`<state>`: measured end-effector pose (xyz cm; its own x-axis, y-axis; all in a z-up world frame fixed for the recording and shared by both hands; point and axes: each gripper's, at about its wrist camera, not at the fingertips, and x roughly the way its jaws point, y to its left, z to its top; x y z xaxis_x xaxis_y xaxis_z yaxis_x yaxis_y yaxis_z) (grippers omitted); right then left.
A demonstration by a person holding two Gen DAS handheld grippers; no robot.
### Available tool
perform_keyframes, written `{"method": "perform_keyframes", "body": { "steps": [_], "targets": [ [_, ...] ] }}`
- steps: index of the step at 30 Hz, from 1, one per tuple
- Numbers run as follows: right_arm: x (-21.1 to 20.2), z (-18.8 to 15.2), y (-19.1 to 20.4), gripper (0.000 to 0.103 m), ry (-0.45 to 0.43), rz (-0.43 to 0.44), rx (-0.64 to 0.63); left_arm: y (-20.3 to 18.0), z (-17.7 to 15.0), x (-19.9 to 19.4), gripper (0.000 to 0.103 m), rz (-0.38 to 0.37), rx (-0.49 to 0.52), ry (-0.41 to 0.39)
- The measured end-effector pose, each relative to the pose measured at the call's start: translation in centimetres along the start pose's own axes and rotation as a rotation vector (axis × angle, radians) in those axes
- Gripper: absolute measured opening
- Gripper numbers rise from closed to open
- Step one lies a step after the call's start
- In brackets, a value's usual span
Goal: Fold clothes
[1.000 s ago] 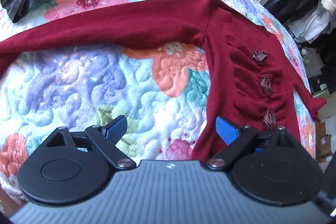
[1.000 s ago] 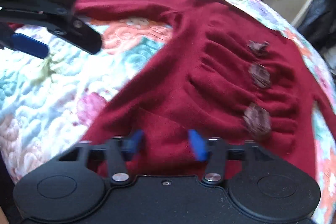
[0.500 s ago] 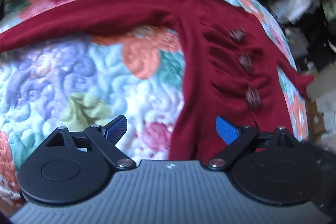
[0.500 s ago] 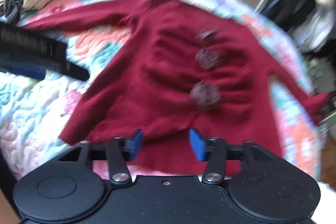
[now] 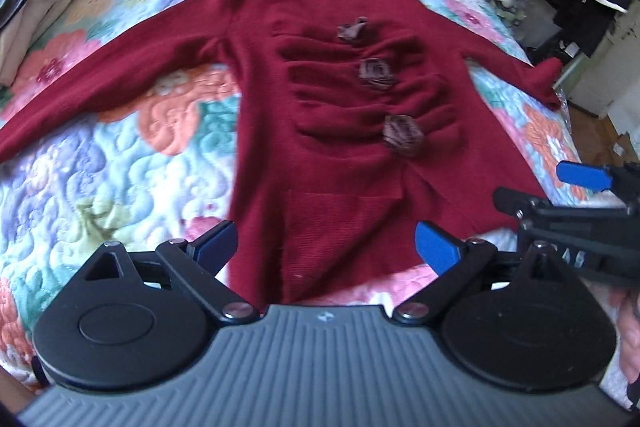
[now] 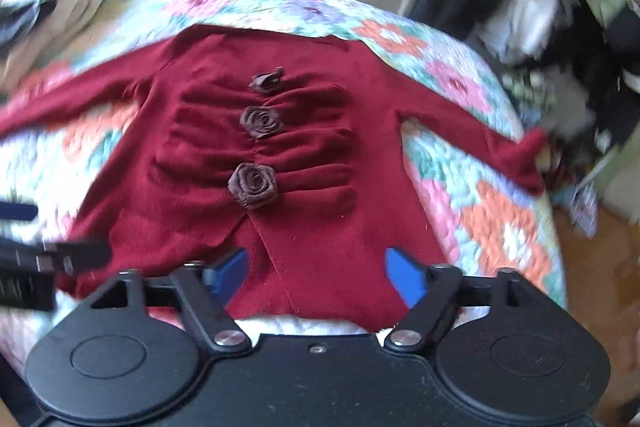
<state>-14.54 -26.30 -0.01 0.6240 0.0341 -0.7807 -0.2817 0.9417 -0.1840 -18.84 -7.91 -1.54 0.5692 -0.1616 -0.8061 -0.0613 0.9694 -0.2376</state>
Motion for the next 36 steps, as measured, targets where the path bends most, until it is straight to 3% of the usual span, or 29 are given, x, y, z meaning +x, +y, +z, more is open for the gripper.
{"method": "perform_keyframes", "body": {
  "steps": [7, 13, 24, 29, 36],
  "targets": [
    [-0.1, -1.0, -0.9, 0.083, -0.033, 0.027, 0.065, -1.5, -0.4, -0.6, 0.101, 0.008, 0.031, -0.047],
    [-0.5, -1.2, -0.6, 0.083, -0.058, 0.000, 0.044, -2.4, -0.7, -0.2, 0.103, 0.059, 0.064, -0.028],
    [0.1, -1.0, -1.0, 0.083, -0.045, 0.015, 0.096, -2.4, -0.7, 0.5, 0.103, 0.067, 0.028, 0.017],
    [0.1, -1.1, -0.9, 0.083, -0.048, -0.002, 0.099, -3.0, -0.9, 0.5, 0.103, 0.117, 0.060, -0.009],
    [0.3, -1.1, -0.6, 0.083, -0.060, -0.018, 0.099, -3.8, -1.0, 0.9, 0.103, 0.101, 0.081, 0.012]
  ]
}}
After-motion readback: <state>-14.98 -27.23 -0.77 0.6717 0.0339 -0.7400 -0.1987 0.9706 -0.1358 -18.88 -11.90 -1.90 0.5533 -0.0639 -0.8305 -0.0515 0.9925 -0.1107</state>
